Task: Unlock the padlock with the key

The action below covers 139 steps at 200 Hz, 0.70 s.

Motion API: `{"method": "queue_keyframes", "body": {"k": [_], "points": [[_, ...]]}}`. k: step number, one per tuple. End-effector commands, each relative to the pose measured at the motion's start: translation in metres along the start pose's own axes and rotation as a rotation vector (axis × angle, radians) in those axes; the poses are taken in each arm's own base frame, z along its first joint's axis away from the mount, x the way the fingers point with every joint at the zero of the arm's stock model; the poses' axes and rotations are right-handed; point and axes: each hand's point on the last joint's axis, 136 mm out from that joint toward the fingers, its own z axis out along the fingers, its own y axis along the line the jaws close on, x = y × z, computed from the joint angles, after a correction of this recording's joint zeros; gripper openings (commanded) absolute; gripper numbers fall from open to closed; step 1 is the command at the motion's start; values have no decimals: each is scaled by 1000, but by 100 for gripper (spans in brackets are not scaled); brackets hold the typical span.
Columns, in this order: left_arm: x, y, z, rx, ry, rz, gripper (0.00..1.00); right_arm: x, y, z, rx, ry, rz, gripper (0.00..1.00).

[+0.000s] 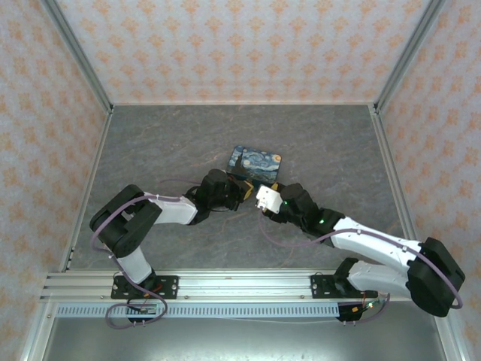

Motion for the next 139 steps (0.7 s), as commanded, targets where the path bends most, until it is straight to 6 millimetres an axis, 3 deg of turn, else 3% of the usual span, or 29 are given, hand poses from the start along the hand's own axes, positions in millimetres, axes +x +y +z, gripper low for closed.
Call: {"method": "queue_keyframes", "body": {"k": [1, 65, 112, 139], "points": [[8, -32, -5, 78, 2, 0, 0, -9, -10, 3, 69, -38, -69, 59], [14, -34, -1, 75, 17, 1, 0, -14, -6, 17, 76, -73, -14, 58], [16, -33, 2, 66, 22, 3, 0, 0, 10, 34, 32, -31, 25, 54], [17, -32, 3, 63, 24, 4, 0, 3, 9, 40, 54, -26, 49, 50]]}}
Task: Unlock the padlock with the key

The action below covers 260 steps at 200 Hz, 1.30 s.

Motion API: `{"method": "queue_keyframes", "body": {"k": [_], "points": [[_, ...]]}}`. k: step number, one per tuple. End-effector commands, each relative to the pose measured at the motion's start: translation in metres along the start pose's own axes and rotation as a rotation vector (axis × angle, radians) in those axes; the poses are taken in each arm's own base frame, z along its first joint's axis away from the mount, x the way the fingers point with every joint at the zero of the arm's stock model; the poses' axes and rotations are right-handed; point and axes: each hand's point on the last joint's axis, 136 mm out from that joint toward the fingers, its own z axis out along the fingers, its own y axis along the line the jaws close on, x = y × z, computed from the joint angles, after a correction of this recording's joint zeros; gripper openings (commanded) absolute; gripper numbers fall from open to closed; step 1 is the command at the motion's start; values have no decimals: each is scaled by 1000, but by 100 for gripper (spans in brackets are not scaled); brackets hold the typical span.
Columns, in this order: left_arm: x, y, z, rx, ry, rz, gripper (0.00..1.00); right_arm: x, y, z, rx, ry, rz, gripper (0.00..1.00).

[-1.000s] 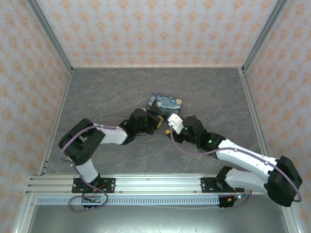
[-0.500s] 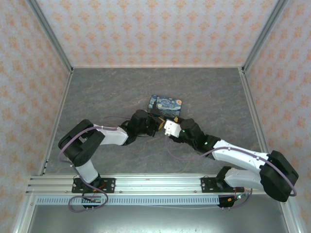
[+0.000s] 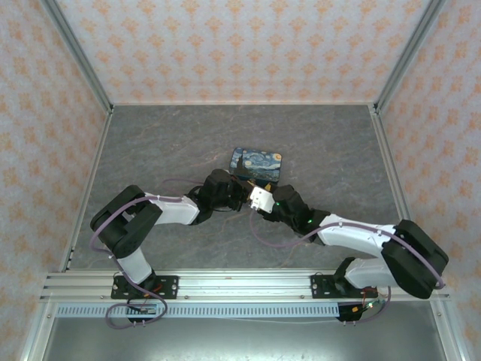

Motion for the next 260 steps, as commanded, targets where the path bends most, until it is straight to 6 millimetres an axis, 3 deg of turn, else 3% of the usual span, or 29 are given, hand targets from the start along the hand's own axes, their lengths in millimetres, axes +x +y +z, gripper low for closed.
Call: {"method": "queue_keyframes", "body": {"k": [1, 116, 197, 260], "points": [[6, -24, 0, 54, 4, 9, 0, -2, -2, 4, 34, -20, 47, 50], [8, -19, 2, 45, 10, 5, 0, -2, -4, 19, 55, 3, 73, 21], [8, -17, 3, 43, 13, 2, 0, -20, -9, 20, 47, -50, 84, 21], [8, -15, 4, 40, 13, 0, 0, -22, -11, 21, 53, -51, 84, 31]]}}
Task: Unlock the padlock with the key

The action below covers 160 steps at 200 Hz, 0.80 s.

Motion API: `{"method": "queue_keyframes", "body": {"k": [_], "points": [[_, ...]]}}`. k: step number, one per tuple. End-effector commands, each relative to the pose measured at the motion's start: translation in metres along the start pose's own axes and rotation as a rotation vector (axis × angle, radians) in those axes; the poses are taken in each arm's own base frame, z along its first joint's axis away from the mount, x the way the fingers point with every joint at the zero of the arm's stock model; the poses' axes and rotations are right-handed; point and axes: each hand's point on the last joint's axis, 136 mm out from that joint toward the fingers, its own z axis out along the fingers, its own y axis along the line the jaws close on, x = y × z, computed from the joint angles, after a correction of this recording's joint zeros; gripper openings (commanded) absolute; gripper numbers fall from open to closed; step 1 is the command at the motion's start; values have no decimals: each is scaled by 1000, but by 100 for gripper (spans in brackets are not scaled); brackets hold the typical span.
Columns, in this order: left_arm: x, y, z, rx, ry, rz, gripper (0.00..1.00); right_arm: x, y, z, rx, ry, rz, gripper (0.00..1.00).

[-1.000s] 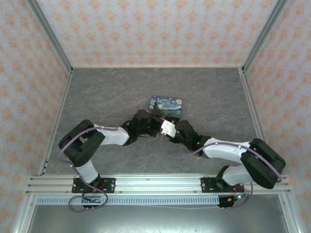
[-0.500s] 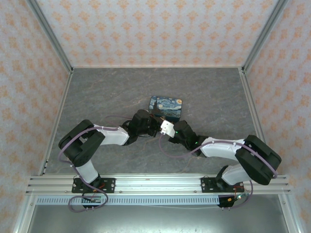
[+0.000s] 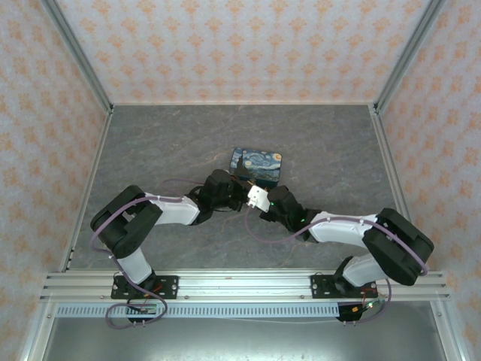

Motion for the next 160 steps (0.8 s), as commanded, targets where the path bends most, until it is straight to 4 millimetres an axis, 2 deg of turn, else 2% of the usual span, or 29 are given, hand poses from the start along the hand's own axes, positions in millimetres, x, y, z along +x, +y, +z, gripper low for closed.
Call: {"method": "queue_keyframes", "body": {"k": [1, 27, 61, 101, 129, 160], "points": [[7, -15, 3, 40, 22, 5, 0, -32, -14, -1, 37, -87, 27, 31], [6, -13, 4, 36, 17, 0, 0, -31, -18, -4, 60, -88, 26, 35], [6, -12, 4, 39, 17, -8, 0, -19, -18, -14, 76, -75, 3, 41], [6, -12, 5, 42, 17, -12, 0, -9, -15, -27, 71, -76, -8, 42], [6, -13, 5, 44, 19, -11, 0, -5, -11, -25, 54, -67, -23, 43], [6, -12, 4, 44, 18, -11, 0, -12, -9, -20, 39, -78, -28, 43]]}}
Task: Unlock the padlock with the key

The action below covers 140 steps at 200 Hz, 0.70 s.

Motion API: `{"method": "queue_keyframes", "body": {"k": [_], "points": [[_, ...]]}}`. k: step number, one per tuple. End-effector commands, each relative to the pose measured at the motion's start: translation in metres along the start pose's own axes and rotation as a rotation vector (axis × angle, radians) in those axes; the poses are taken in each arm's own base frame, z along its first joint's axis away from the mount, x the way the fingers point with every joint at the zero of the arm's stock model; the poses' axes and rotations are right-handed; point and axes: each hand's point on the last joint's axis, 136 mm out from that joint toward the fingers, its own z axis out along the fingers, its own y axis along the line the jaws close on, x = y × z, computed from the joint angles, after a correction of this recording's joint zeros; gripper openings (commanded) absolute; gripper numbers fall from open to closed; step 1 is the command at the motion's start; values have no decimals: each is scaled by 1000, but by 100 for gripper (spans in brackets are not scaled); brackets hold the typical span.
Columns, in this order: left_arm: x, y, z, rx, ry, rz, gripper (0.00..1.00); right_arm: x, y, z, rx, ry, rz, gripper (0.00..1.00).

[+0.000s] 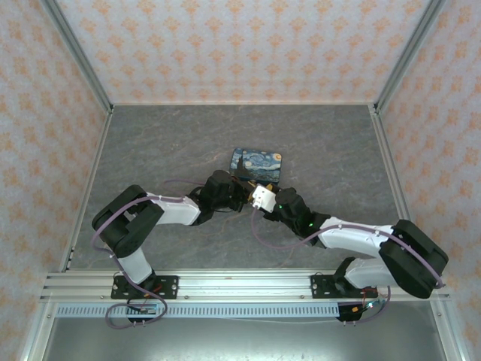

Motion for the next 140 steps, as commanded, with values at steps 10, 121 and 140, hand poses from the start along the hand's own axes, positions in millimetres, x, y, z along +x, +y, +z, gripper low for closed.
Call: {"method": "queue_keyframes", "body": {"k": [10, 121, 140], "points": [[6, -15, 2, 47, 20, 7, 0, -3, 5, 5, -21, -3, -21, 42], [6, -15, 2, 43, 19, 7, 0, -16, 5, 21, -30, -16, 5, 23], [6, -14, 2, 42, 20, 7, 0, -13, 5, 21, -26, -3, 12, 12]]}}
